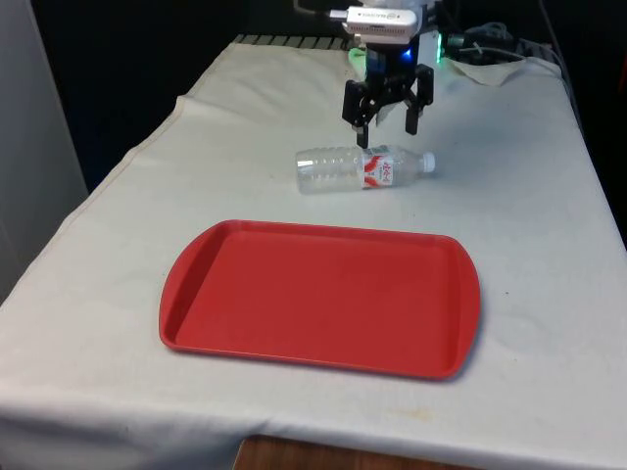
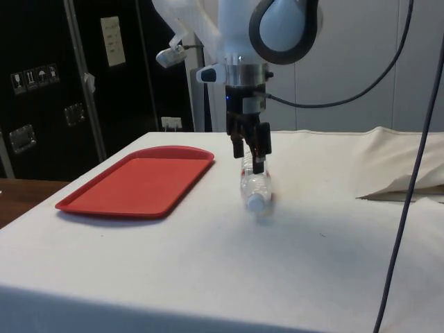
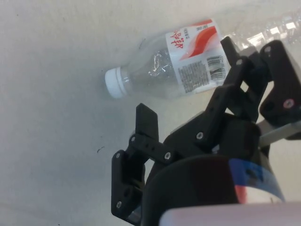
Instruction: Place the bottle upright on the tray.
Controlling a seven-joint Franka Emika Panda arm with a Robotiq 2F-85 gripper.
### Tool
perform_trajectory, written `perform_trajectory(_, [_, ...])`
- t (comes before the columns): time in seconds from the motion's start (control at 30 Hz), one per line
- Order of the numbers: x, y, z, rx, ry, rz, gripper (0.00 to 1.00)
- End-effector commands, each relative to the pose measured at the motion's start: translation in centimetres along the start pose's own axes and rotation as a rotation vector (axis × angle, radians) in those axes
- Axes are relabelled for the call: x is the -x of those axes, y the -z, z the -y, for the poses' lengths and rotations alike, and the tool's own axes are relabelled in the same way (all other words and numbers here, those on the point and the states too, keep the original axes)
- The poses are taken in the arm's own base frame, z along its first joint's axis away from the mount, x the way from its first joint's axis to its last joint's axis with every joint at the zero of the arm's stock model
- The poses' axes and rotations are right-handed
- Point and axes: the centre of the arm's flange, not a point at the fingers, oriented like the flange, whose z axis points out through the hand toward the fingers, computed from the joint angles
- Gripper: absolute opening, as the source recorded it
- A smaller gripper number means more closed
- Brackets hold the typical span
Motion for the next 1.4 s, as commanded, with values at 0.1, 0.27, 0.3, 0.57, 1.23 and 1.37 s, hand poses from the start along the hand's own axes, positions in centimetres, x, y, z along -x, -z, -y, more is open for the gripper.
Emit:
perform_trajectory(0.1, [0.3, 0.3, 0.1, -0.001, 0.028, -0.014, 1.0])
perform_trajectory(0.27, [0.6, 0.5, 0.0, 0.0, 0.051, -0.016, 1.0])
perform_trajectory(0.3, [0.6, 0.6, 0.0, 0.0, 0.056, -0.017, 1.0])
perform_trajectory(0.57, [1.1, 0.8, -0.1, 0.003, 0.094, -0.02, 1.0])
perform_trajectory(1.23, [1.3, 0.9, -0.3, 0.003, 0.2, -0.02, 1.0])
perform_trajectory(1.37, [1.3, 0.9, -0.3, 0.001, 0.229, -0.018, 1.0])
